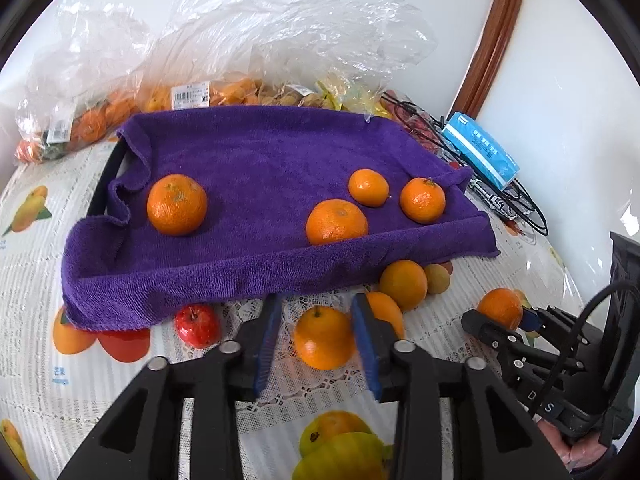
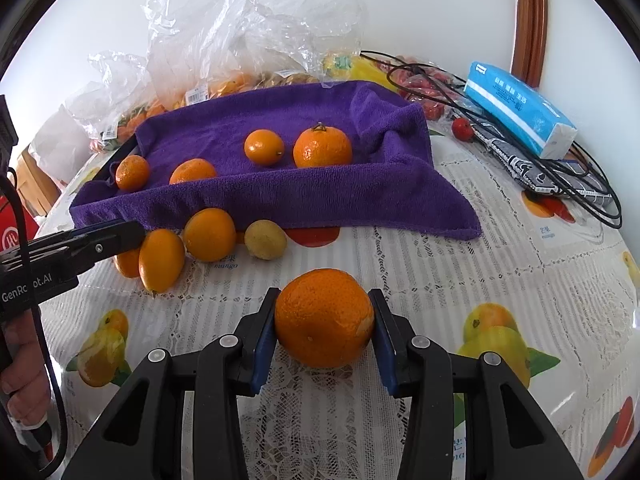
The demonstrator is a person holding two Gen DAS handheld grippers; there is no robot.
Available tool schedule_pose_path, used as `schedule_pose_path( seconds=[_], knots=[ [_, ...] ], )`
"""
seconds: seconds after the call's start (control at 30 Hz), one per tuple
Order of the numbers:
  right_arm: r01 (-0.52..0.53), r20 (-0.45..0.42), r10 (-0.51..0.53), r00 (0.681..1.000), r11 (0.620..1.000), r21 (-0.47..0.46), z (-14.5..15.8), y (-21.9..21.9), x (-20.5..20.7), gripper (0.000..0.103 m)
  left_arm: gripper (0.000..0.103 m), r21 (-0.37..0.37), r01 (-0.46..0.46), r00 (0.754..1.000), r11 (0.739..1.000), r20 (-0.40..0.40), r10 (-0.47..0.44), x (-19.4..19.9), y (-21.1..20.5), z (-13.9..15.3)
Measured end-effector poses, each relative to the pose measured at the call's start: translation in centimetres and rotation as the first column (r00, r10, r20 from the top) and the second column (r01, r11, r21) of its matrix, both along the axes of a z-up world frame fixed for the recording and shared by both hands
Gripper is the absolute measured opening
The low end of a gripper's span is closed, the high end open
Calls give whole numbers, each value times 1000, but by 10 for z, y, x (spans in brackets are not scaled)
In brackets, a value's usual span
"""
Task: Organize fruits
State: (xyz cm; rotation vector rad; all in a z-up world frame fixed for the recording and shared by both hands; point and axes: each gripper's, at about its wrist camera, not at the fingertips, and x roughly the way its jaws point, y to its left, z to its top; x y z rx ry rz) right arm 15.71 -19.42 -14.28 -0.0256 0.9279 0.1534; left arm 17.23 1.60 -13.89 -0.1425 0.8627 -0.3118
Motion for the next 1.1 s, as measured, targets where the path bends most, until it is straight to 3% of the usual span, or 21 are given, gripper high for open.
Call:
schedule_pose_path(
  seconds=[0.13,0.2,0.23,0.37,0.57,0.67,0.8,0.93,1.1],
  knots=[
    [-8,-2,8,1000,1000,-9,-1,3,0,43,42,9,5,1000,1000,4,-5,0,-4,-3],
    [-8,-1,8,1000,1000,-10,-1,2,0,43,37,20,11,1000,1000,17,-12,-2,-8,-2],
    [-9,-1,8,1000,1000,-10,-1,2,0,43,28,20,20,999,1000,25,-20,-4,-10,-2],
    [-7,-1,7,1000,1000,4,-1,0,0,43,28,60,29,998,998,50,-32,-8,-15,1],
    [2,14,-2,1000,1000,17,1,-3,-2,43,26,27,20,997,999,68,-22,-11,-9,8],
    [5,22,-6,1000,1000,22,4,-3,-3,43,10,4,17,996,1000,89,-18,-14,-5,15],
    [4,36,-5,999,999,32,10,-3,-5,43,10,3,19,995,1000,98,-19,-15,-4,17],
    [4,32,-4,999,1000,25,9,-3,-3,43,11,17,26,999,1000,41,-27,-8,-7,7],
    [3,30,-4,1000,1000,32,7,-1,-5,43,38,39,8,1000,999,16,-9,-3,-9,1]
  ],
)
